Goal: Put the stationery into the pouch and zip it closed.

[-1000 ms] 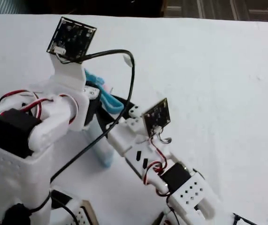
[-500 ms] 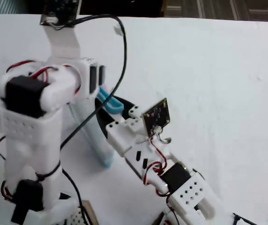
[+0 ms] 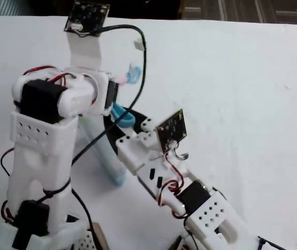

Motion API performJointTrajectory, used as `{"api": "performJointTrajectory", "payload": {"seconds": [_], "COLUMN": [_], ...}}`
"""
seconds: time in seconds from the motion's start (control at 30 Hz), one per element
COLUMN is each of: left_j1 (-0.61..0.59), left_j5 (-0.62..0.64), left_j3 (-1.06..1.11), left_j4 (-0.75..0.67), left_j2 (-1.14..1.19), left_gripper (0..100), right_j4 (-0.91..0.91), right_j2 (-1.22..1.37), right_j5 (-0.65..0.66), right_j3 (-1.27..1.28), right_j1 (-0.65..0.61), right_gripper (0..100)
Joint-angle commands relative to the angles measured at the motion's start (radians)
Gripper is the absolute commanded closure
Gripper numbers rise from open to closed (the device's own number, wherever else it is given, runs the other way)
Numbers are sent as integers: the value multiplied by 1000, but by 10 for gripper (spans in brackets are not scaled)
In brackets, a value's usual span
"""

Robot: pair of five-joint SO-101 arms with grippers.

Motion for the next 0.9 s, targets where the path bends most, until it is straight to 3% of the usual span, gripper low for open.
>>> {"api": "performJointTrajectory", "payload": {"seconds": [0.0,0.4,0.6,0.87], "left_j1": [-28,140,112,103], "left_j5": [-35,-71,-97,-106], "left_j3": [4,12,174,183], "left_j4": [17,18,18,18], "left_j2": [-6,-64,-124,-224], "left_gripper": [975,976,976,976], "right_j4": [7,4,-21,-18], "right_j2": [82,82,90,91], "right_j5": [-3,-6,-6,-32], "right_j3": [14,14,12,-12], "right_j1": [12,13,13,13], "right_gripper": [981,981,981,981]}}
